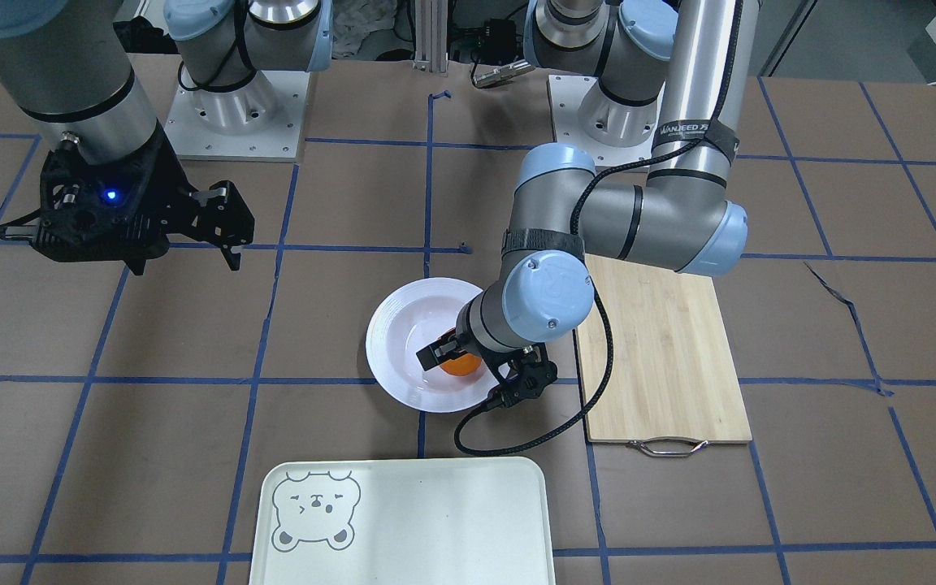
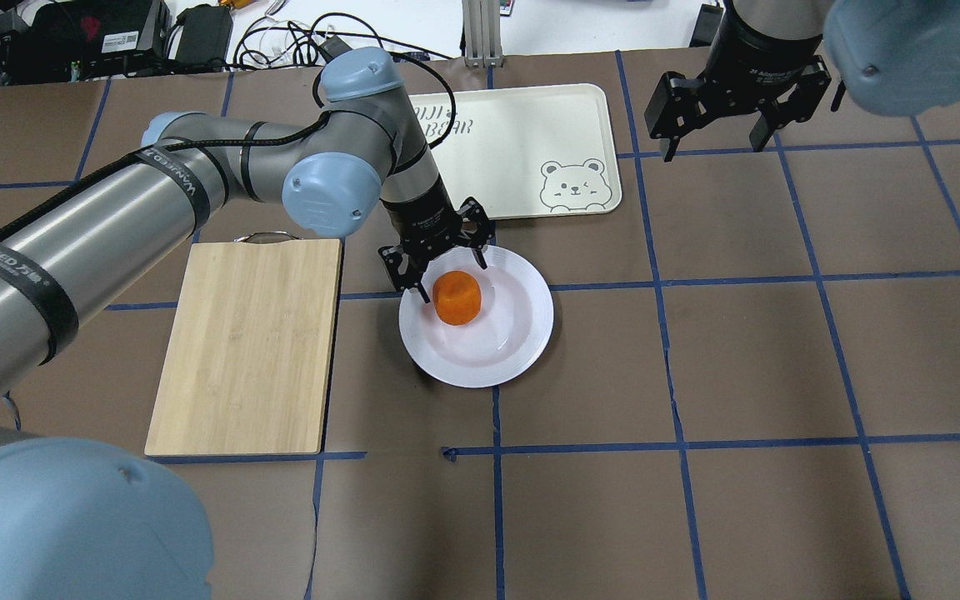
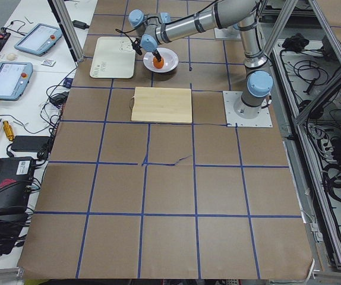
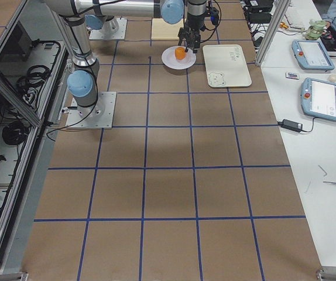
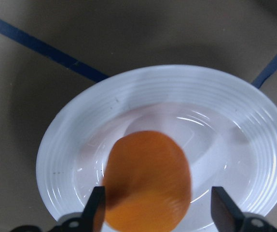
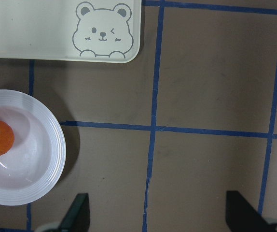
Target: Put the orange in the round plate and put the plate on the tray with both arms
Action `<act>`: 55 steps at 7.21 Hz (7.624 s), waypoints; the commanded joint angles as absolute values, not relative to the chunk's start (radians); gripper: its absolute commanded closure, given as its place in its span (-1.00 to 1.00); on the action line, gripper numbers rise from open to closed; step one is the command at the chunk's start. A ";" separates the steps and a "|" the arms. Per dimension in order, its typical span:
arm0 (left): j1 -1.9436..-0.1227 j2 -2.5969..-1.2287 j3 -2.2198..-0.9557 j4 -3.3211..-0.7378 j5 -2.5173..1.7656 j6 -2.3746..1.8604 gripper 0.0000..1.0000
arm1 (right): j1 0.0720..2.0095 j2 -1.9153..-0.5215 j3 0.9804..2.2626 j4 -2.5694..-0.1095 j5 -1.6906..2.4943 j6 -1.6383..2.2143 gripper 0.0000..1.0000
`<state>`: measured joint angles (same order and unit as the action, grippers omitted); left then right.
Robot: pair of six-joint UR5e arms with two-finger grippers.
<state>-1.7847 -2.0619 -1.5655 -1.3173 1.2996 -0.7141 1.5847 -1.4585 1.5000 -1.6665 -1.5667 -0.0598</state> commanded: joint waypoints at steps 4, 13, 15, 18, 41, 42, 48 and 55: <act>-1.531 -1.945 -1.451 -1.348 1.665 -0.318 -1.00 | 1.583 -1.399 1.673 -1.840 -1.321 -0.034 -1.00; -1.483 -1.795 -1.494 -1.409 1.631 0.124 -1.00 | 1.732 -1.174 2.036 -2.542 -1.200 0.371 -0.96; -1.480 -1.751 -1.492 -1.491 1.632 0.129 -1.00 | 1.735 -1.169 2.036 -2.539 -1.201 0.390 -0.65; -1.489 -1.695 -1.528 -1.537 1.628 0.123 -1.00 | 1.735 -1.164 2.039 -2.542 -1.203 0.390 0.10; -1.474 -1.631 -1.572 -1.542 1.591 0.127 -1.00 | 1.631 -0.853 1.309 -2.368 -1.351 0.284 -1.00; -1.476 -1.626 -1.574 -1.545 1.591 0.126 -1.00 | 1.614 -0.871 1.248 -2.200 -1.406 0.173 -1.00; -1.476 -1.625 -1.580 -1.531 1.623 0.137 -1.00 | 1.603 -1.390 1.276 -1.513 -1.560 -0.083 -1.00; -1.482 -1.626 -1.578 -1.531 1.623 0.129 -1.00 | 1.594 -1.509 1.545 -1.753 -1.598 -0.118 -1.00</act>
